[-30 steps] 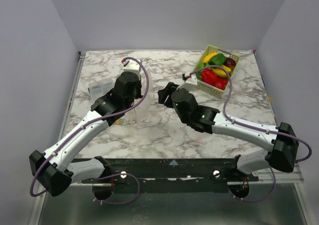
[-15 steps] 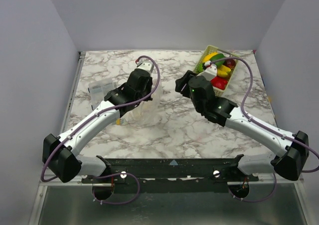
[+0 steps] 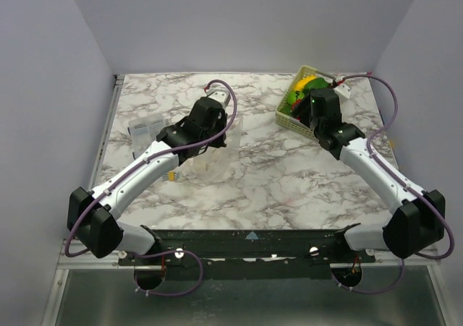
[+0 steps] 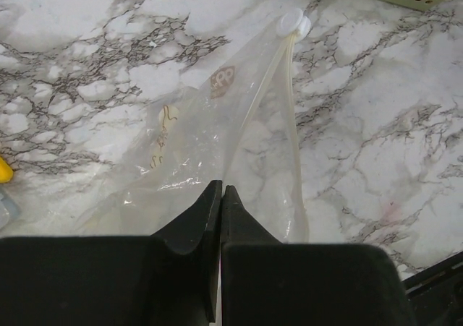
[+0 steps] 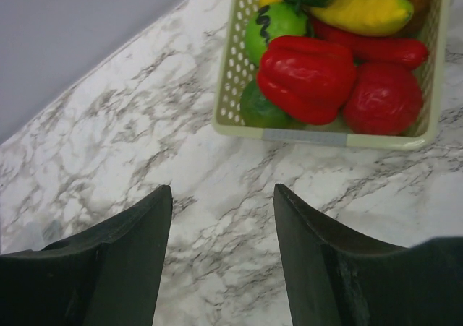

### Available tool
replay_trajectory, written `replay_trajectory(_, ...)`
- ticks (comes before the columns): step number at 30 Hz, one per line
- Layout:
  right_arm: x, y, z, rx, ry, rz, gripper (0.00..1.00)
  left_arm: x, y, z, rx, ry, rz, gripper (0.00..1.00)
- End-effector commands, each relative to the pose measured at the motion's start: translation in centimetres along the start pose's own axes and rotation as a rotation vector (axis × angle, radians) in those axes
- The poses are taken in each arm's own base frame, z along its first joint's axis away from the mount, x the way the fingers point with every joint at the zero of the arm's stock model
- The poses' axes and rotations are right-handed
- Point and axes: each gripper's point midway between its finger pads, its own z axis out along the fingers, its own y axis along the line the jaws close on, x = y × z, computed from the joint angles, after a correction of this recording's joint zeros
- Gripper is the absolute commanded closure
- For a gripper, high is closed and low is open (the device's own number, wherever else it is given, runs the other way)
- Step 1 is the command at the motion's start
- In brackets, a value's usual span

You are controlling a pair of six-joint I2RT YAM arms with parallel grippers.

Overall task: Place the food in the zip-top bag and seal the zipper
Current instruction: Pick up the fake vegetable from the bin.

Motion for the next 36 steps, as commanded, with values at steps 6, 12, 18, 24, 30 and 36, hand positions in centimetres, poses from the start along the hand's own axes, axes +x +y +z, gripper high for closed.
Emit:
replay_trajectory(6, -1.3, -6.4, 7.5, 0.174, 0.095, 0.056, 0.39, 0.1, -1.9, 0.3, 0.078, 0.063, -0.003, 1.0)
replay_trajectory(12, -0.7, -6.9, 12.1, 0.156, 0.171, -0.063, 0.29, 0.5, -2.5, 0.7, 0.106, 0.095, -0.008, 1.0)
replay_trajectory(18, 1.6, -7.0, 15.3, 0.093, 0.29, -0.302, 0.16, 1.0, -3.6, 0.7, 0.164, 0.129, -0.019, 1.0)
replay_trajectory(24, 1.7, -8.5, 16.4, 0.119, 0.311, -0.492, 0.13, 1.1, -3.9, 0.7, 0.179, 0.135, -0.023, 1.0)
replay_trajectory(30, 1.2, -8.9, 15.9, 0.141, 0.292, -0.683, 0.13, 1.1, -3.9, 0.7, 0.181, 0.137, -0.024, 1.0)
replay_trajectory(36, 2.5, -7.6, 16.0, 0.116, 0.323, -0.861, 0.13, 1.3, -4.0, 0.9, 0.183, 0.145, -0.025, 1.0)
